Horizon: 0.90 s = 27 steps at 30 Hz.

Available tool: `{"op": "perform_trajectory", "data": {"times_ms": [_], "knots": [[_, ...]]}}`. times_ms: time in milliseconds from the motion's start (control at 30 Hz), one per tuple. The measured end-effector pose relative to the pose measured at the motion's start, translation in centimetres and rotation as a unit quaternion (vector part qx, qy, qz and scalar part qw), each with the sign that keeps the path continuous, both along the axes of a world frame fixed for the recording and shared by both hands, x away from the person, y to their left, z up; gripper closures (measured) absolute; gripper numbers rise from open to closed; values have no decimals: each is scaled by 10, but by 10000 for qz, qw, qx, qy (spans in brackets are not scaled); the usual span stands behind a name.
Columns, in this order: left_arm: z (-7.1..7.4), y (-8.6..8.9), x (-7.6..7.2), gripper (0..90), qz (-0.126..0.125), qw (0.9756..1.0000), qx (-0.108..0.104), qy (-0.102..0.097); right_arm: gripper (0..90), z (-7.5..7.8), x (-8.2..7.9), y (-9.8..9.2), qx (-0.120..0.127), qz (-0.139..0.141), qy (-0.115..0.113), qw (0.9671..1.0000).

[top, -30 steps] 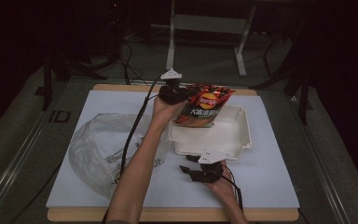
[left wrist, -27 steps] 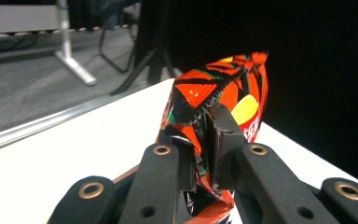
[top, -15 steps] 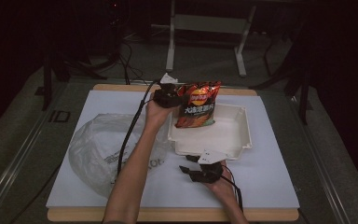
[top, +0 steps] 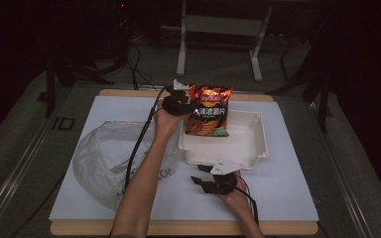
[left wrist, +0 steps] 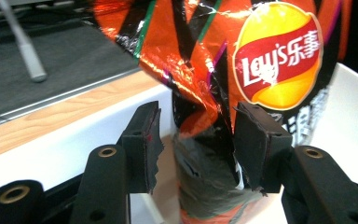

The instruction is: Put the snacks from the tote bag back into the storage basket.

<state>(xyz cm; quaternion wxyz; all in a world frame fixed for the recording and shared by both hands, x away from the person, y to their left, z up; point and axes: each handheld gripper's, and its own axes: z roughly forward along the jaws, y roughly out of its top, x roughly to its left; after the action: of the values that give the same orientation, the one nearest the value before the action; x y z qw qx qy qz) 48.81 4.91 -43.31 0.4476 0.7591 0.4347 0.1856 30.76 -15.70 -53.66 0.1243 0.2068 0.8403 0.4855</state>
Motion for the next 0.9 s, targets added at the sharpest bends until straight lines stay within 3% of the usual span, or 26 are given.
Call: {"op": "perform_trajectory", "data": {"times_ms": [333, 500, 733, 900], "knots": [[0, -7, -3, 515, -101, 9999, 39, 17, 492, 0, -1, 0, 10, -13, -31, 10000], [5, 3, -8, 513, -109, 9998, -150, -61, 492, 0, -1, 0, 0, -14, -43, 10000], [11, 13, -14, 515, -168, 9995, -239, -124, 492, 0, 0, 0, -15, -9, -39, 10000], [18, 22, -19, 517, -244, 9986, -446, -130, 492, 0, 0, 1, -15, -16, -29, 10000]]}}
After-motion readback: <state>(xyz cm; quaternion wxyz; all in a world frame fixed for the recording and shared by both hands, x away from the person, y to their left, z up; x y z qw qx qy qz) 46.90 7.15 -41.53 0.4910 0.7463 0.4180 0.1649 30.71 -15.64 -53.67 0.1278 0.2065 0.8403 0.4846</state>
